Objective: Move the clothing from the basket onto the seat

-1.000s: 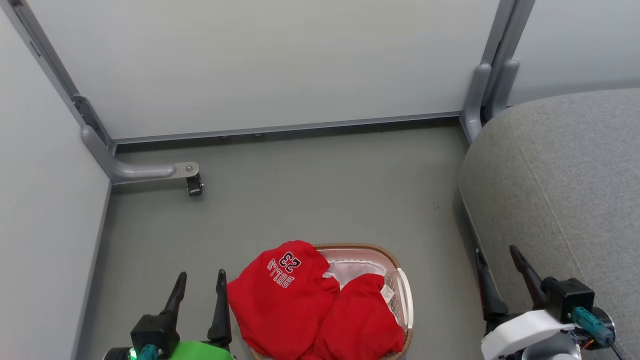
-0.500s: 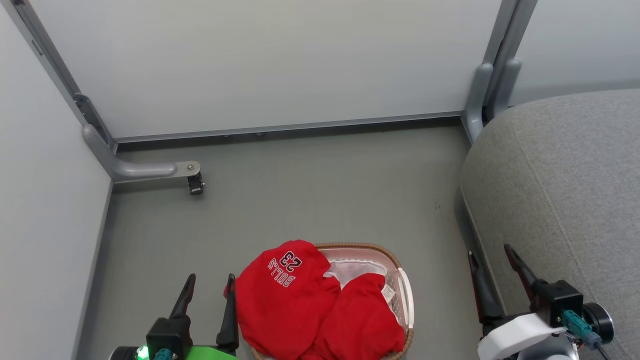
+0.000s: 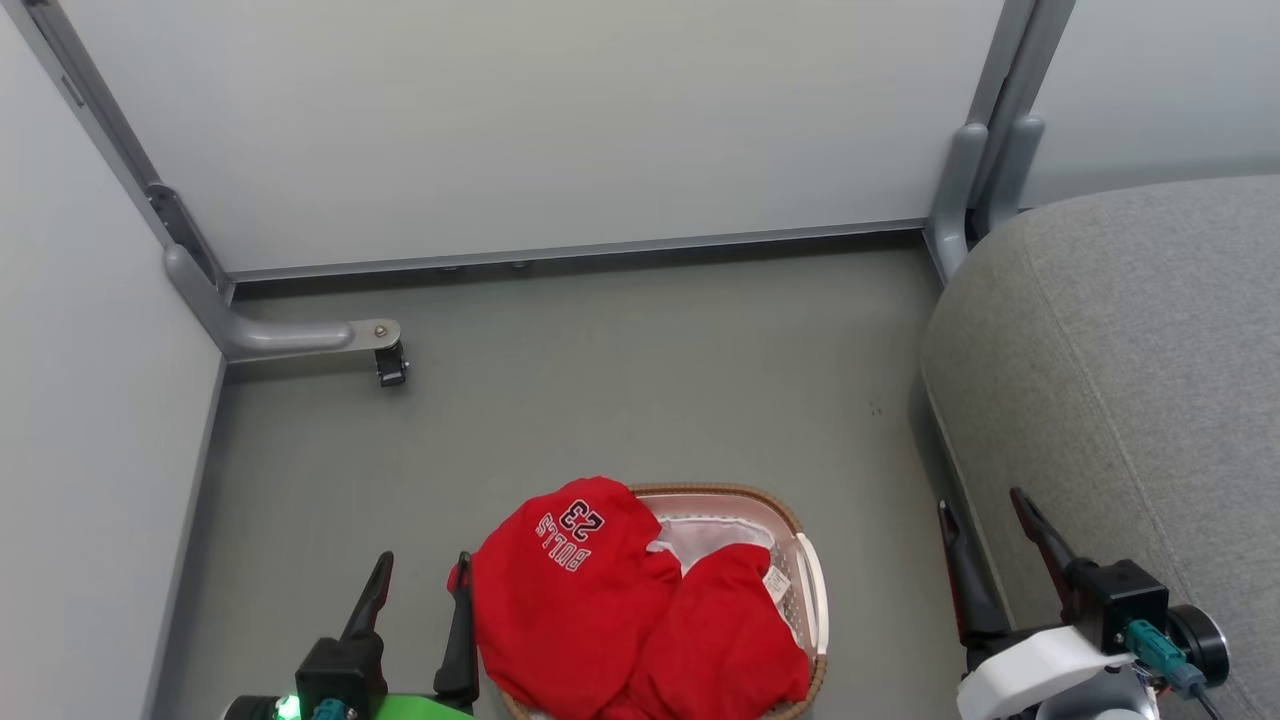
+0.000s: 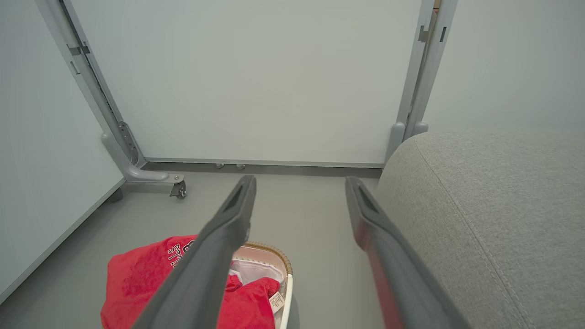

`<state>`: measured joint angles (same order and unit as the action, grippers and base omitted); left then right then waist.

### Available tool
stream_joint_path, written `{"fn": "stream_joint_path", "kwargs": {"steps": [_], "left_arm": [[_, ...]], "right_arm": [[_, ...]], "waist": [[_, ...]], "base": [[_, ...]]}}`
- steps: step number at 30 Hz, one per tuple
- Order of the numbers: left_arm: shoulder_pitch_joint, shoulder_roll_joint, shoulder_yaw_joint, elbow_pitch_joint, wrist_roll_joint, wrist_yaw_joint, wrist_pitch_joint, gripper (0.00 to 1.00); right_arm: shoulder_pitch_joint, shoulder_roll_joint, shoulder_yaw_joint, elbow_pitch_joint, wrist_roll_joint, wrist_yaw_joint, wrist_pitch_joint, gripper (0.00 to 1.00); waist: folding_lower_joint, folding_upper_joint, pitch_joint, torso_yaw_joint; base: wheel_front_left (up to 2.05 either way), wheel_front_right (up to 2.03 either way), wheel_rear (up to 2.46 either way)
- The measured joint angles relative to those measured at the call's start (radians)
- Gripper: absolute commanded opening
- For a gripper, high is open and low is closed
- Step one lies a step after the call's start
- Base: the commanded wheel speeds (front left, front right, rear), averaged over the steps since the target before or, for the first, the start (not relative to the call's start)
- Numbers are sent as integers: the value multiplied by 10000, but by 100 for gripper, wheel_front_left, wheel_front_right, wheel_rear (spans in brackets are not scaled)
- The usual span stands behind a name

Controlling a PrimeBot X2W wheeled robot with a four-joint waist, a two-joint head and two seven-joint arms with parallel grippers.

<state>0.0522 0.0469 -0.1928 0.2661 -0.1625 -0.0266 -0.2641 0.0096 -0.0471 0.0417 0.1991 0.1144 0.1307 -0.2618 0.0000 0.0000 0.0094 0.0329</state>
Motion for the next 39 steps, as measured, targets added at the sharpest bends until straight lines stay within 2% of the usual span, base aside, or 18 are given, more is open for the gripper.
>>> {"fn": "stream_joint_path", "kwargs": {"steps": [16,23,28,33,39], "left_arm": [[-81,0,-36,-56,-10,-6,0,100],[-847,2,-288,-94,353,-86,-2,100],[-1992,4,-512,-58,629,-215,-8,100],[-3633,2,-1133,926,1037,-458,-8,100],[-5090,-2,-1975,3262,1335,-639,-6,100]], "right_arm": [[-78,0,-98,-205,13,0,0,100],[-540,-4,-276,-447,-19,0,0,100],[-1281,-4,-426,-662,-117,0,0,100],[-2203,-8,-792,-955,-105,2,-2,100],[-2966,-13,-945,-1049,211,2,-2,100]], "waist": [[0,0,309,-5],[0,0,1041,-59],[0,0,1861,-116],[0,0,3060,-271],[0,0,4316,-532]], "base": [[0,0,0],[0,0,0],[0,0,0],[0,0,0],[0,0,0]]}}
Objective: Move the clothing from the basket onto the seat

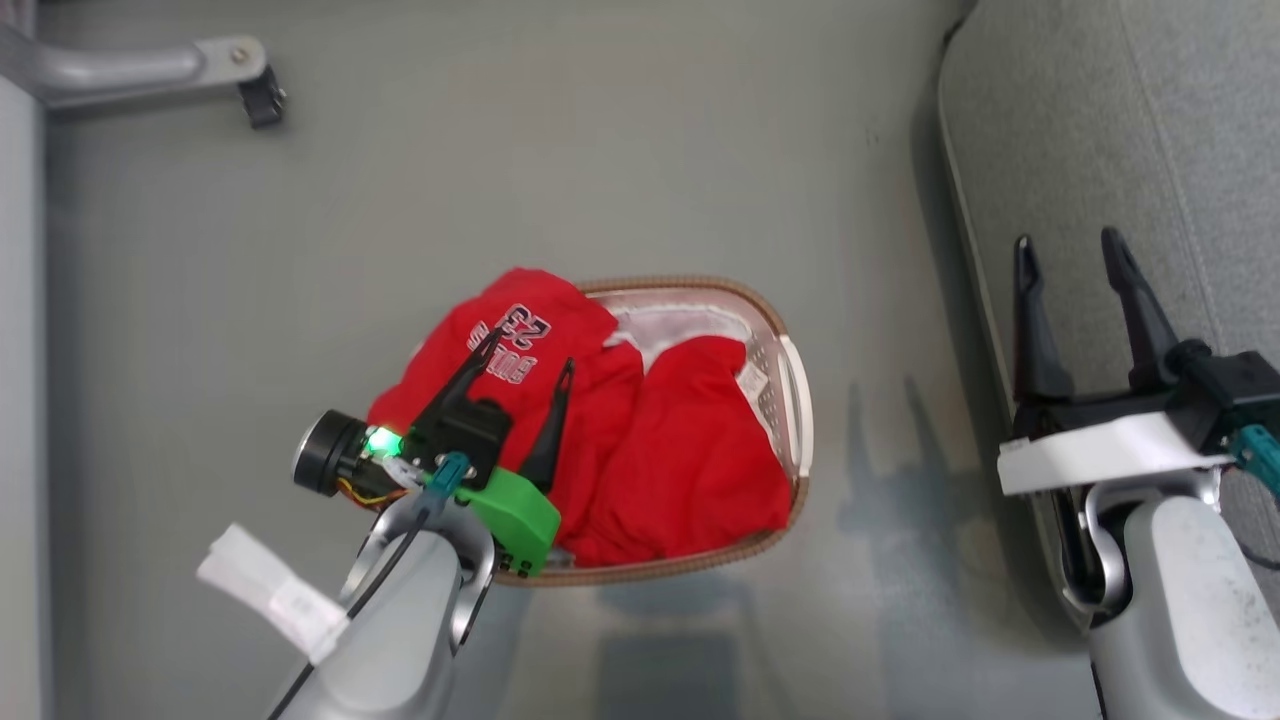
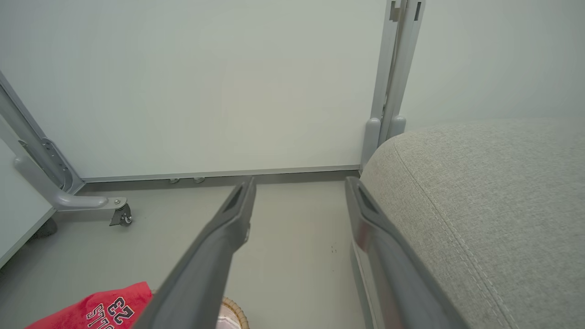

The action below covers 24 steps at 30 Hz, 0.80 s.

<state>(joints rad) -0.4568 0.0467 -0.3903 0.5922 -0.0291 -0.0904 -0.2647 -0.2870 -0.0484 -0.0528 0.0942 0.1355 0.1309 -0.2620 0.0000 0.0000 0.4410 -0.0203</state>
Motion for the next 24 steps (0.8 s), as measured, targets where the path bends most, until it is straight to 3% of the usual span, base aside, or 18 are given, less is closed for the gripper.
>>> {"fn": "stream_joint_path", "kwargs": {"steps": [11,21,24], "left_arm": [[-1829,-15,-1498,3175,-274,-242,153,100],[-2718,-6,-1741,4796,-734,-268,637,100],[-2974,17,-1676,5122,-765,-104,673,100]], "right_arm": [[-1147,-6,639,-288,788,2,2,100],[-1581,-6,947,-449,1273,2,0,100],[-1618,-8,963,-466,1365,2,0,100]], "waist": [[1,0,2039,-911],[1,0,3439,-1854],[0,0,3745,-2099]], "base": [[0,0,0],[0,0,0],[0,0,0]]}}
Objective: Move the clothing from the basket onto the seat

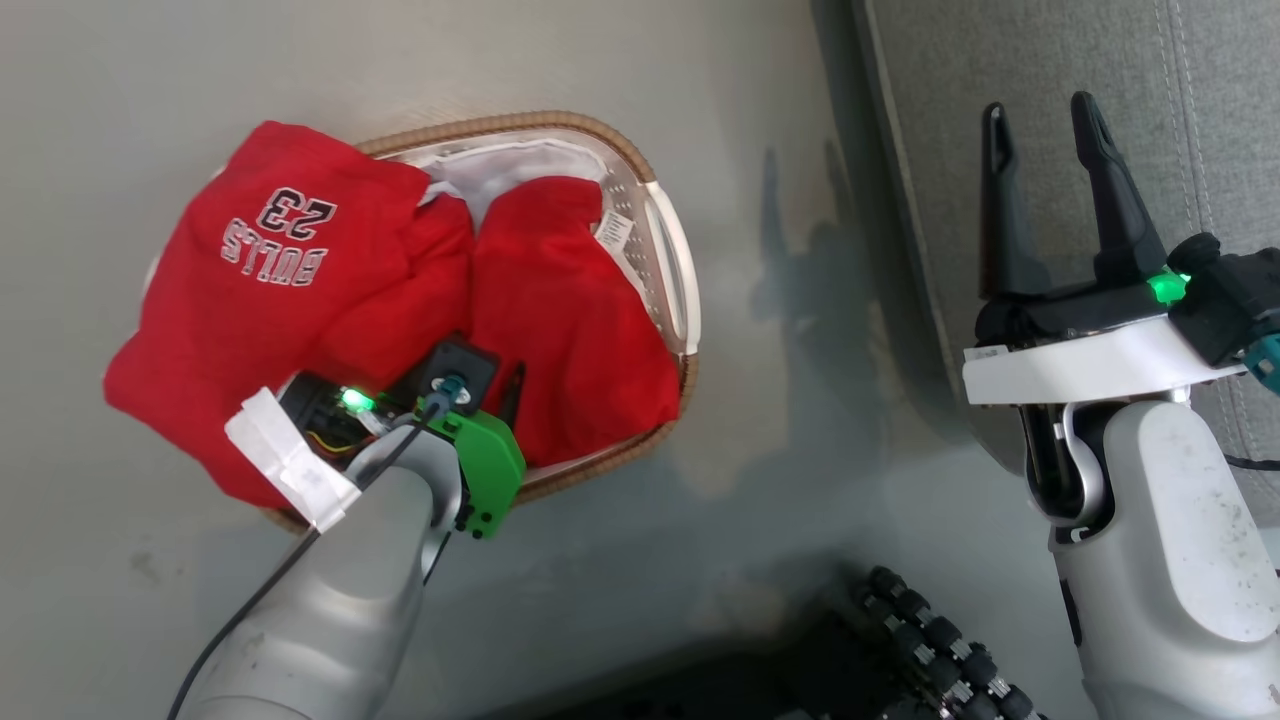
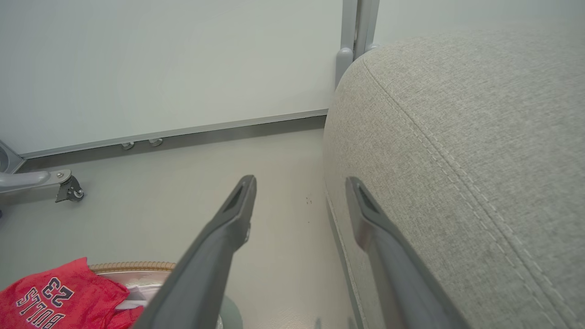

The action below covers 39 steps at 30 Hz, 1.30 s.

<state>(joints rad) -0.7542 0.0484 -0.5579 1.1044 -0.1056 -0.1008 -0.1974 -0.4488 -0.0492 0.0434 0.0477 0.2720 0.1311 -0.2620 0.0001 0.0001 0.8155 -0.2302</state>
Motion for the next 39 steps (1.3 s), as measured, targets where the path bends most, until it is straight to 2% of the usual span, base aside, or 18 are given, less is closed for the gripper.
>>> {"fn": "stream_joint_path", "kwargs": {"steps": [7,14,15,16,18,19,29,39], "left_arm": [[-364,94,69,458,-155,159,-178,100],[-475,63,-378,353,-150,-44,-449,100],[-475,52,-474,314,-153,-54,-493,94],[-472,38,-564,288,-159,-65,-500,66],[-467,25,-723,219,-167,-130,-504,26],[-466,23,-826,174,-176,-134,-514,0],[-242,13,-1630,-725,-612,-178,-606,0],[207,21,-2556,-2357,-575,-125,-648,0]], "right_arm": [[-129,4,21,-15,119,0,2,100],[-141,4,25,6,196,0,0,100],[-146,4,35,17,197,0,0,100],[-155,4,50,31,201,0,0,100],[-181,4,63,44,205,0,0,100],[-189,4,63,54,205,0,0,100],[-110,10,-159,244,-136,0,2,100],[696,17,-809,681,-717,0,2,100]], "waist": [[0,0,493,-449],[0,0,611,-544],[0,0,595,-537],[0,0,575,-533],[0,0,530,-525],[0,0,500,-517],[0,-1,-131,-248],[-1,0,-1606,456]], "base": [[0,0,0],[0,0,0],[0,0,0],[0,0,0],[0,0,0],[0,0,0],[0,0,0],[0,0,0]]}}
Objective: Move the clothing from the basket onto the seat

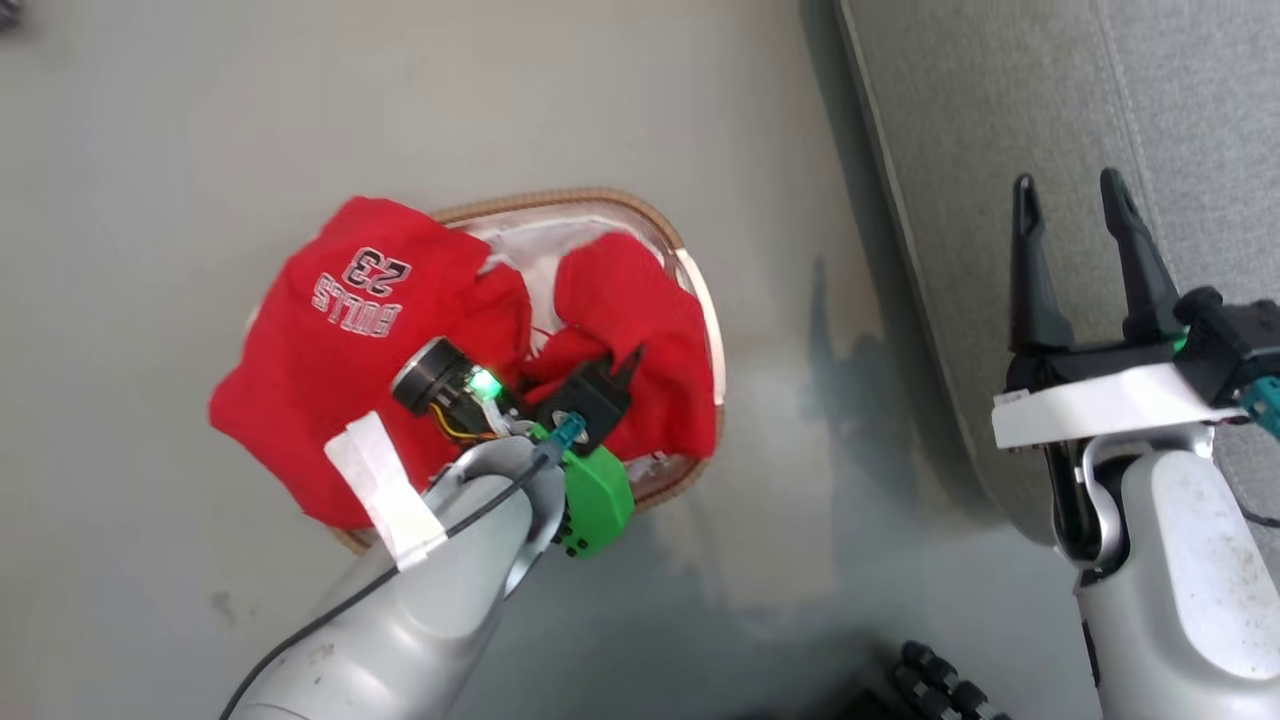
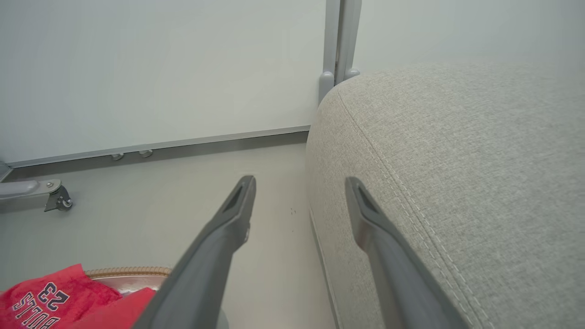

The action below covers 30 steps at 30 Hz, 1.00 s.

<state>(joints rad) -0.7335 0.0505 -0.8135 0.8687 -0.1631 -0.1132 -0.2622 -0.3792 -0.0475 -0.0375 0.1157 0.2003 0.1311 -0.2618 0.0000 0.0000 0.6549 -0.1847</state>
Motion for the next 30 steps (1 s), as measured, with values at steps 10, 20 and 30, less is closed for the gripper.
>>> {"fn": "stream_joint_path", "kwargs": {"steps": [10,20,30], "left_arm": [[20,276,-349,-1452,2,-111,0,0],[-1270,1068,-1292,-2073,-401,-157,4,0],[-3185,1877,-1799,-2805,-1179,-159,357,0]], "right_arm": [[1027,-2,35,244,-339,0,0,100],[1869,-10,372,389,-474,0,-2,100],[1844,-8,1534,42,-600,0,0,100]], "waist": [[0,0,-2000,780],[0,0,-4003,1305],[-1,0,-5365,1475]], "base": [[0,0,0],[0,0,0],[0,0,0]]}}
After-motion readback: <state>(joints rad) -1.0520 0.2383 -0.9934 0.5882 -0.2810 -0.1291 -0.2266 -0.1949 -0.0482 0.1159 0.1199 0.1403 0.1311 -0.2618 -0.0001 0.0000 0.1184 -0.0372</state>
